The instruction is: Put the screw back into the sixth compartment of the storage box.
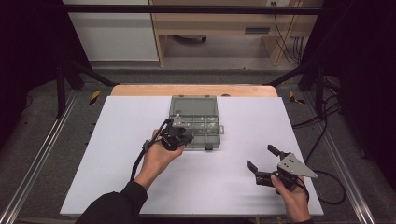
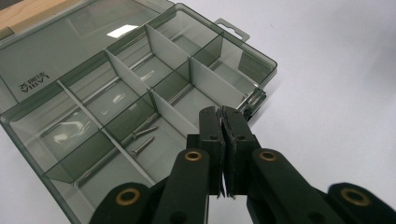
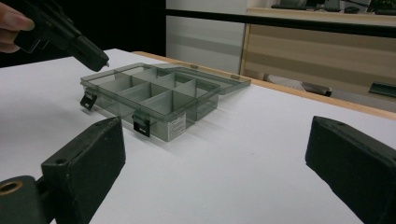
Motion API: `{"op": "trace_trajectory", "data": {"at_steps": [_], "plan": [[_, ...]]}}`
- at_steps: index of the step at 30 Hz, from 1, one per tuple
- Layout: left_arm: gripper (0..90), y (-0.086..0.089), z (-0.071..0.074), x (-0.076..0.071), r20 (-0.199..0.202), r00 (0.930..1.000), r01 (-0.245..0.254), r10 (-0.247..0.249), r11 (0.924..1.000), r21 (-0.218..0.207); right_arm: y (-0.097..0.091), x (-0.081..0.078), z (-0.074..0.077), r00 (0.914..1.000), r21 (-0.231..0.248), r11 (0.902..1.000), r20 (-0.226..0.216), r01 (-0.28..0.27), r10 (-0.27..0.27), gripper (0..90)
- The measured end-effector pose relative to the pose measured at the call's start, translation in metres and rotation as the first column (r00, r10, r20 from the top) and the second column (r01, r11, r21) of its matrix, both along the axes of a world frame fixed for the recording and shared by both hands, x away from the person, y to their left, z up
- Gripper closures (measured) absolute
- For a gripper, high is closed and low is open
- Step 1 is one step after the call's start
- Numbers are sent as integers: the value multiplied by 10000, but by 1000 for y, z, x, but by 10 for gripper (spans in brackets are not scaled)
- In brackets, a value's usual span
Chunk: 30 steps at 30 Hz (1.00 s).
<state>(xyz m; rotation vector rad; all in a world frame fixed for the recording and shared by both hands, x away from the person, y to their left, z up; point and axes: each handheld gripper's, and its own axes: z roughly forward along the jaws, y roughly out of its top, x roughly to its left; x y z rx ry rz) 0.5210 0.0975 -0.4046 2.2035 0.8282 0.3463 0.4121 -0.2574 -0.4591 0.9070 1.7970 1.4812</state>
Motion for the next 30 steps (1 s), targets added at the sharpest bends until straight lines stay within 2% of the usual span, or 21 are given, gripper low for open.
{"op": "trace_trajectory", "data": {"at_steps": [10, 16, 18, 20, 22, 25, 30], "plan": [[876, 4, -6, 11, -101, 9992, -374, 376, 9991, 188, 0, 0, 0, 10000, -3, 10000, -6, 1, -1, 50], [876, 7, -9, 17, -72, 9983, -578, 578, 9983, 57, 0, 0, 0, 10000, -5, 10000, -25, -3, 3, 51], [875, 6, -10, 18, -42, 9985, -543, 544, 9985, 111, -1, 0, 0, 10000, -7, 10000, -30, -5, 5, 50], [868, 6, -11, 18, 112, 9977, -674, 671, 9971, 350, -1, 0, 0, 10000, -25, 10000, -26, -7, 6, 50], [847, 7, -11, 18, 245, 9973, -705, 699, 9972, 255, -1, 0, 0, 10000, 9, 10000, -6, -5, 5, 50], [757, 8, -8, 16, 467, 9960, -761, 757, 9971, 63, -1, 0, 0, 10000, 14, 10000, -44, 48, -47, 50], [669, 12, 0, 10, 703, 9951, -700, 699, 9975, -21, -1, 0, 0, 10000, 18, 10000, -24, 8, -8, 50]]}}
